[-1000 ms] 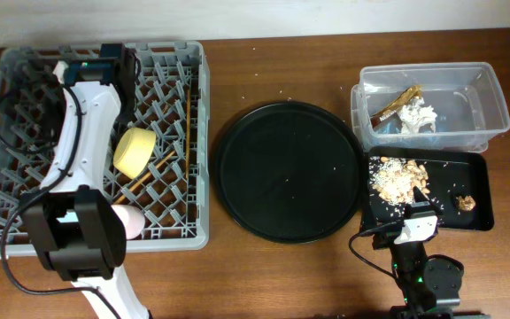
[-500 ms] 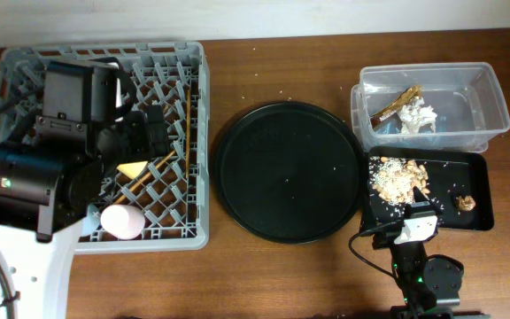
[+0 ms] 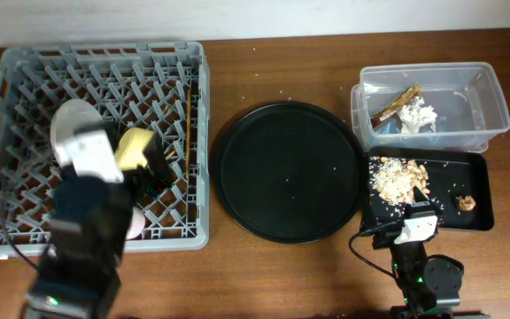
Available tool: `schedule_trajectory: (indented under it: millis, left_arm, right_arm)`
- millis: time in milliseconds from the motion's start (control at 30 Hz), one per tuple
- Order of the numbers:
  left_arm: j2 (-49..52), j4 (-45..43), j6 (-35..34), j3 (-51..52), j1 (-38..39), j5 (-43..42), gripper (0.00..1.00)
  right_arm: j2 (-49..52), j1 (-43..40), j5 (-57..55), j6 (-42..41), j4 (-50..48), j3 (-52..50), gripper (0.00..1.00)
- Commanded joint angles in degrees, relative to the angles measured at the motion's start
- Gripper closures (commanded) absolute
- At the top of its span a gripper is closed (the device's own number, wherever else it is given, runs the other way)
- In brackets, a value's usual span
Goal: Sort waste into correct bins and load items into the dishwasher rack
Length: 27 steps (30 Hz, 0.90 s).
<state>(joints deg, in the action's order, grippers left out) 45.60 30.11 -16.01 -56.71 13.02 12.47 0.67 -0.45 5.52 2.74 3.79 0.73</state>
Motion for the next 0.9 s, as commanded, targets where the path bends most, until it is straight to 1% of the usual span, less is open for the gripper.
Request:
schedule_trajectory:
  millis: [0,33,133,300,333,367,867]
  left_arm:
    - [-13.5,-12.5,-0.5,20.7,-1.9,0.4,0.01]
    - [-22.0,-17.8,-1.3,30.6,-3.3,0.4,0.01]
    - [-32.5,-21.1,-1.3,39.5,-4.4,0.4,0.01]
    - [-44.6,-21.3,-1.3,51.4,-5.4,0.6,0.01]
    - [-45.4,-22.7,-1.3,53.5,-5.4,0.5,0.01]
    - [-45.3,-26.9,-1.0,56.3,-5.5,0.3,0.01]
    - [-45.3,-26.6,-1.0,56.2,-5.4,0.4,0.01]
  right_arm:
    - [-0.3,-0.4,0.3,-0.7,0.0,-0.4,0.02]
    - [-0.3,-0.4,0.3,-0.7,0.0,-0.4,0.02]
    - [-0.3,-0.4,0.3,-0.7,0.0,-0.4,0.02]
    - [-0.3,-0.4,0.3,-0.7,0.0,-0.4,0.02]
    - [-0.3,-0.4,0.3,-0.7,0.0,-0.4,0.02]
    - [-0.3,-0.4,0.3,-0.7,0.0,-0.4,0.02]
    - [-0.3,-0.4,0.3,-0.7,0.0,-0.4,0.02]
